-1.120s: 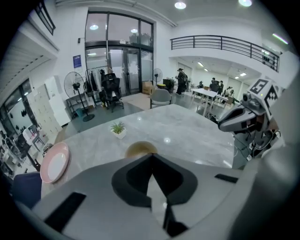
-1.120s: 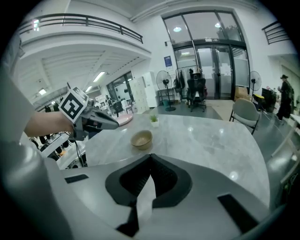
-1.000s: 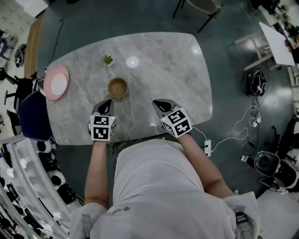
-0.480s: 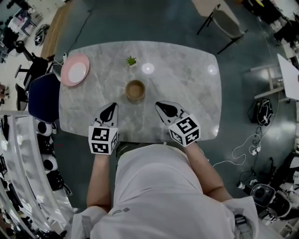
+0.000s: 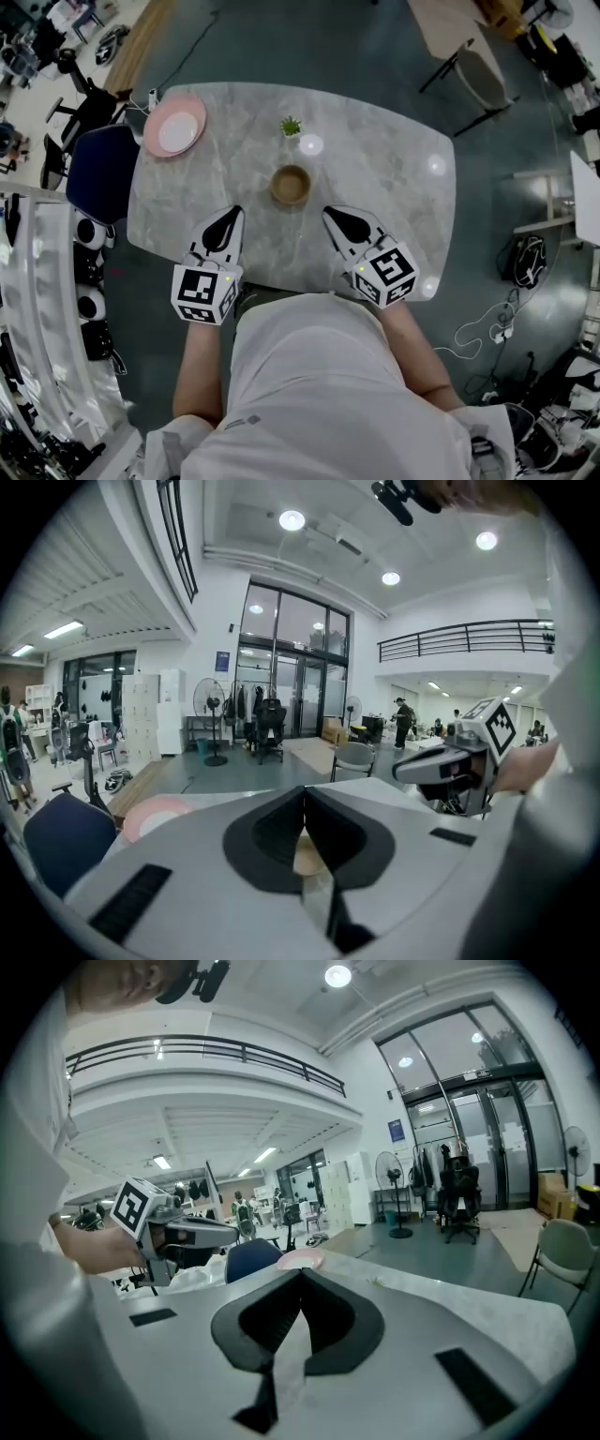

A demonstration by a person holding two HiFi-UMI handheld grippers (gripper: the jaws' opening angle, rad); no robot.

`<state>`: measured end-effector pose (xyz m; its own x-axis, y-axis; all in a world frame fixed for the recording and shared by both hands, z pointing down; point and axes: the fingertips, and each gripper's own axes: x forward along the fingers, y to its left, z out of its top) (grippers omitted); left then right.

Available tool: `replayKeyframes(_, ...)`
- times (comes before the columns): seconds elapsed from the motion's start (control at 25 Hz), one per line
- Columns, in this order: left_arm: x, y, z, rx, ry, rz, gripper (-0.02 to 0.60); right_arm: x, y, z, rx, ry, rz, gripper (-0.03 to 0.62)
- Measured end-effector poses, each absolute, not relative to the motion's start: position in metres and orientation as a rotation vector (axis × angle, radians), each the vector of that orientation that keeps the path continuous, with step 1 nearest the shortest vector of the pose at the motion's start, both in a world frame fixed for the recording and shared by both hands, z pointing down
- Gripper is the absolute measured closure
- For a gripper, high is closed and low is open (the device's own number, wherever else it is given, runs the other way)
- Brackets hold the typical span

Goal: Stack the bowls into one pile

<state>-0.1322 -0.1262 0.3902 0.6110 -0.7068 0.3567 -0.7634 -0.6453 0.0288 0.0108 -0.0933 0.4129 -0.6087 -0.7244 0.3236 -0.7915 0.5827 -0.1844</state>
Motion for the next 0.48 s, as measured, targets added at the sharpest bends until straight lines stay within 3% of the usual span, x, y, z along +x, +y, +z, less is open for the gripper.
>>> replayKeyframes(0.48,-0.133,-0.129,0.374,2.703,-1.256,0.372,0.583,0.002,-0.098,0.397,1.245,-2.574,0.28,0.585)
